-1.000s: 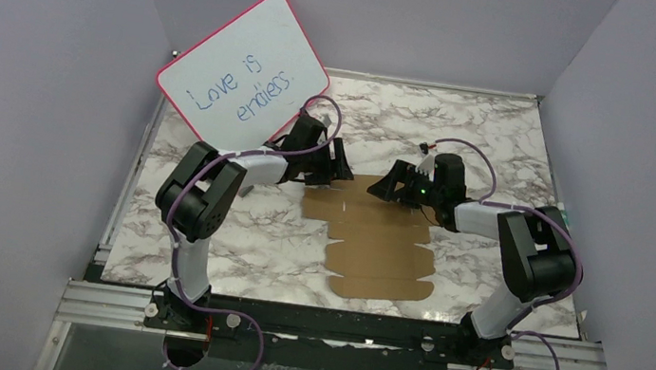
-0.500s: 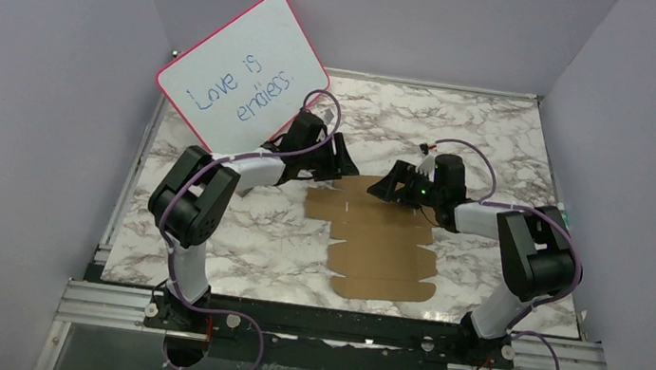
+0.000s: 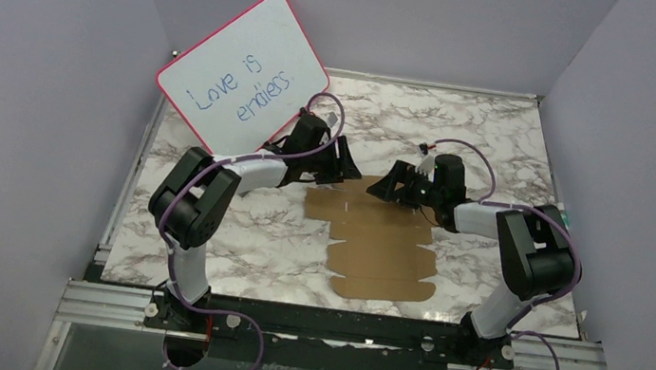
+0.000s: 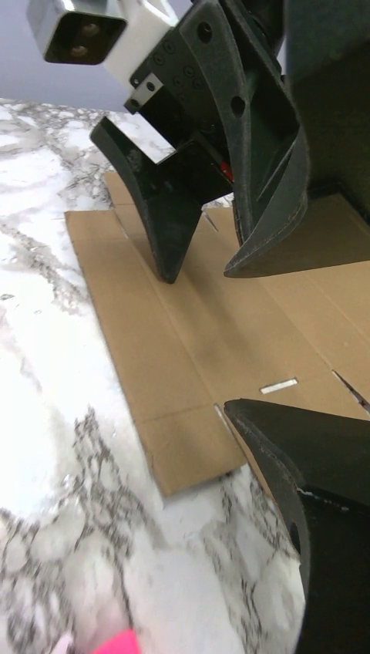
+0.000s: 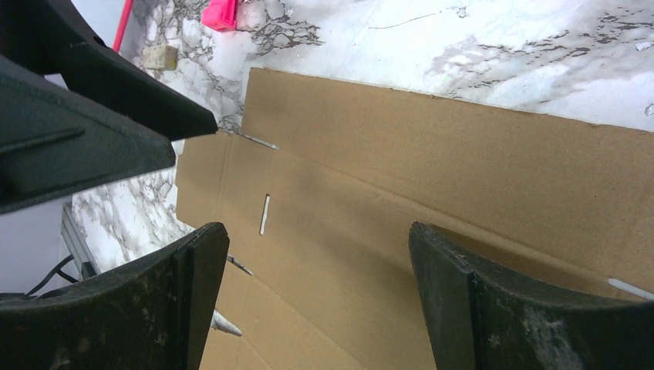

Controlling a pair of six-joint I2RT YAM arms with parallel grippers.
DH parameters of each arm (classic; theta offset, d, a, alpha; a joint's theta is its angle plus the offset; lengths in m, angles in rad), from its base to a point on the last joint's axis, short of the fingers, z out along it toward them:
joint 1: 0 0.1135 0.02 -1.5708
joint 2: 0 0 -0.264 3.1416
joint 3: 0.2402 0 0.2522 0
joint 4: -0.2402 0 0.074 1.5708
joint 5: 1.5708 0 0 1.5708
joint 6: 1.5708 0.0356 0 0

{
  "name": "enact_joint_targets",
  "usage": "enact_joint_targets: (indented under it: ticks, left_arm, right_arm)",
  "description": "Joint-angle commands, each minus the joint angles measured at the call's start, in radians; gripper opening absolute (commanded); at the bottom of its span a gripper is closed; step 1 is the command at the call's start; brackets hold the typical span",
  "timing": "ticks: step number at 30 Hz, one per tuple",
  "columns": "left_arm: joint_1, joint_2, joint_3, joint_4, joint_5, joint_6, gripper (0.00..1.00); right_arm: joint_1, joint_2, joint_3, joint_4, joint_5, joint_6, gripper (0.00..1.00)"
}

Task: Fold the paper box

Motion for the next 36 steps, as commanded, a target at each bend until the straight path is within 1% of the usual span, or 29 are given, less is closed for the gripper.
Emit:
enact_joint_targets:
  ticks: [1, 7, 24, 27, 31, 36]
  left_arm:
    - [0.052, -0.001, -0.036, 0.059, 0.038, -0.032, 0.59]
    - [0.078, 0.04, -0.051, 0.096, 0.083, -0.063, 0.57]
    - [0.102, 0.136, -0.063, 0.132, 0.1, -0.073, 0.48]
    - [0.104, 0.143, -0.063, 0.151, 0.13, -0.08, 0.46]
    - [0.101, 0.126, -0.058, 0.16, 0.175, -0.08, 0.4]
    - [0.093, 0.083, -0.056, 0.154, 0.163, -0.072, 0.32]
  right_arm:
    - [-0.001, 0.033, -0.017, -0.037, -0.018, 0.004, 0.92]
    - [-0.001, 0.034, -0.017, -0.037, -0.022, 0.004, 0.93]
    - [-0.002, 0.033, -0.019, -0.036, -0.031, 0.002, 0.93]
    - [-0.001, 0.034, -0.019, -0.035, -0.033, 0.002, 0.93]
    - [-0.001, 0.038, -0.018, -0.035, -0.037, 0.003, 0.93]
    - [-0.001, 0.044, -0.017, -0.03, -0.04, 0.008, 0.92]
